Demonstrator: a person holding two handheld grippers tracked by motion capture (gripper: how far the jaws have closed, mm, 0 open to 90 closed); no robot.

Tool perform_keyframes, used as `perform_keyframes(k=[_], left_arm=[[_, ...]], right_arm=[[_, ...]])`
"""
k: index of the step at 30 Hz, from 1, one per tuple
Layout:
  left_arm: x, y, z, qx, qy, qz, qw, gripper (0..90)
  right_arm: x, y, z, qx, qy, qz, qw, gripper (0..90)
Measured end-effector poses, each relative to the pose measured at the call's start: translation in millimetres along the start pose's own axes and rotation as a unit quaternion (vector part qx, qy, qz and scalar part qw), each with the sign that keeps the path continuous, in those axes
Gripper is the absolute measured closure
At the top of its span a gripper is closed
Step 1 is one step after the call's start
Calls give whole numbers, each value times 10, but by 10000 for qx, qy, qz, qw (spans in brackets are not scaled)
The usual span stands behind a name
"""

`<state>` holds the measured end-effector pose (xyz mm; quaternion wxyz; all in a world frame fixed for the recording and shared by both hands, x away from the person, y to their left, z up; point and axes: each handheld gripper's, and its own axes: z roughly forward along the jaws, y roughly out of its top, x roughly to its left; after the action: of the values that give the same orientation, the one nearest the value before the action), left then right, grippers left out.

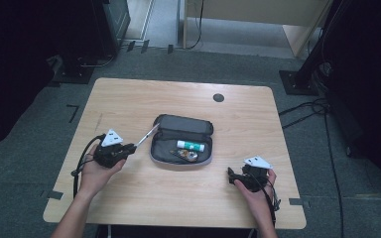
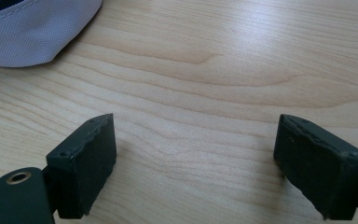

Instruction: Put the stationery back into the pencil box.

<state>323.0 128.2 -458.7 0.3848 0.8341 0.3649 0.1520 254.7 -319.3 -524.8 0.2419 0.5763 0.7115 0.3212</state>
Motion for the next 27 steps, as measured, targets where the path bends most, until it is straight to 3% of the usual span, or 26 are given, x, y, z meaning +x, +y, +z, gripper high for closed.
perform_keyframes(k=[5, 11, 20, 27], left_arm=[[-139, 155, 119, -35, -231, 216, 9995, 822], [-293, 318, 294, -104, -615, 287, 9976, 822], [-429, 467, 582, 90, -964, 436, 9943, 821], [-393, 433, 655, 291, -940, 430, 9942, 820]], right_arm=[[0, 0, -3, 3, -6, 9, 10000, 127], [-1, -1, -4, 1, 3, 12, 10000, 128], [-4, -1, -4, -14, 17, 20, 10000, 128], [-8, -2, -6, -31, 31, 13, 10000, 129]])
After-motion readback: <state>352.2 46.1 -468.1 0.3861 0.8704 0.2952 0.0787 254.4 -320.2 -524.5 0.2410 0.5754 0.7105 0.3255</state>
